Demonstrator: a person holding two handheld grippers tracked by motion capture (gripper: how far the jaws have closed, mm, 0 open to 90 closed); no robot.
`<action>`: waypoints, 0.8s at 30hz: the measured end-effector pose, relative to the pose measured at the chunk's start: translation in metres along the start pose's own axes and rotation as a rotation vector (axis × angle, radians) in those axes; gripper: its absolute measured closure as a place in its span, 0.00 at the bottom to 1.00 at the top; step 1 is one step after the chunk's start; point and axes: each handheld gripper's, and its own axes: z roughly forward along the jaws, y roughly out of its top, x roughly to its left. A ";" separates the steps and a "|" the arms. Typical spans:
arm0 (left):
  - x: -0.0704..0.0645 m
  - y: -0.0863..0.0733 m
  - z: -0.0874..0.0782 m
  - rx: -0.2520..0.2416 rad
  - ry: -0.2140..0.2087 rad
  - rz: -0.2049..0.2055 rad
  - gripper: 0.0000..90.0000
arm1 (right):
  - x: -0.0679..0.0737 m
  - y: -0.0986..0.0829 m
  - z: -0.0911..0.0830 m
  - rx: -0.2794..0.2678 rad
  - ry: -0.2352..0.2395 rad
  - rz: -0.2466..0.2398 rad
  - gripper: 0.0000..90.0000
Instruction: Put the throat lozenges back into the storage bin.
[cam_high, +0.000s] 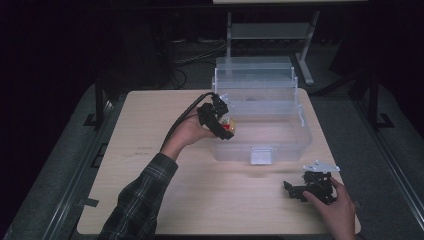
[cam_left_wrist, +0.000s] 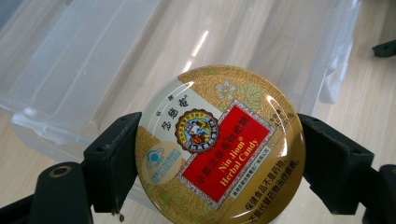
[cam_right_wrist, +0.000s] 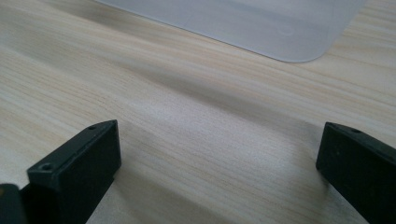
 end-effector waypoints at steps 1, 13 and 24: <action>0.000 0.000 0.000 0.000 -0.001 0.000 0.22 | 0.000 0.000 0.000 0.000 0.000 0.000 0.00; 0.001 0.001 -0.001 -0.014 0.001 0.002 0.20 | 0.000 0.000 0.000 0.000 0.000 0.000 0.00; -0.001 -0.005 -0.017 -0.042 0.006 0.015 0.20 | 0.000 0.000 0.000 -0.001 0.000 -0.001 0.00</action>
